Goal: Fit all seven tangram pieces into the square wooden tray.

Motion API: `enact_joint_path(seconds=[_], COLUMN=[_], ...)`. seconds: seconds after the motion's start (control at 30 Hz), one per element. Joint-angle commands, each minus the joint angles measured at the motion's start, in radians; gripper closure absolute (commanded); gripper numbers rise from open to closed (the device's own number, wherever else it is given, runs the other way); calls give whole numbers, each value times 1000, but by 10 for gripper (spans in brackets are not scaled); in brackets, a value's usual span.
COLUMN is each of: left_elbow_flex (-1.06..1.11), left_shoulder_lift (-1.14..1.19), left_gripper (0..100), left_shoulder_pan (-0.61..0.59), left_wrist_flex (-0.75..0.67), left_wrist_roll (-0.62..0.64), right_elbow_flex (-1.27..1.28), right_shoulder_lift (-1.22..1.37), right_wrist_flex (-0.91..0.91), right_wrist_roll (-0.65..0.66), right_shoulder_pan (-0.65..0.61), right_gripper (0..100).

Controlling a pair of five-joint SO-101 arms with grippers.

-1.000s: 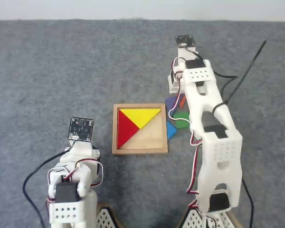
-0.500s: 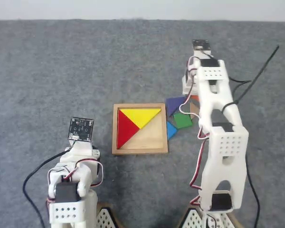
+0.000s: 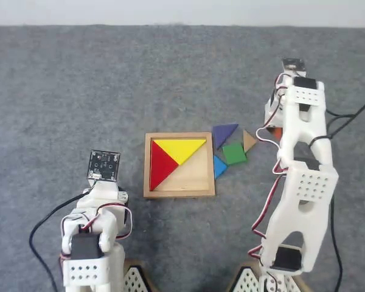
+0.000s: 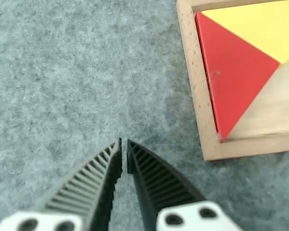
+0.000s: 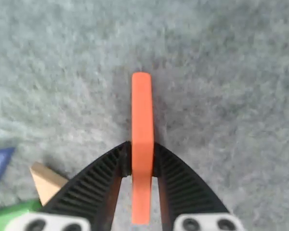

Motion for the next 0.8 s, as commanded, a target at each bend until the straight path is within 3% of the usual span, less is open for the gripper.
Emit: enact_joint_path(seconds=[0.0, 0.33, 0.77], left_elbow_flex=[-12, -12, -12], left_shoulder_lift=[-20, -20, -20], left_gripper=[979, 979, 979], left_shoulder_pan=[2, 2, 2], left_wrist_flex=[3, 3, 3], left_wrist_roll=[-2, -2, -2], right_elbow_flex=[-49, -43, 74], right_shoulder_lift=[-134, -265, -206], right_wrist_flex=[84, 274, 127], right_wrist_roll=[34, 80, 78], right_shoulder_pan=[50, 56, -36], right_gripper=[922, 887, 880])
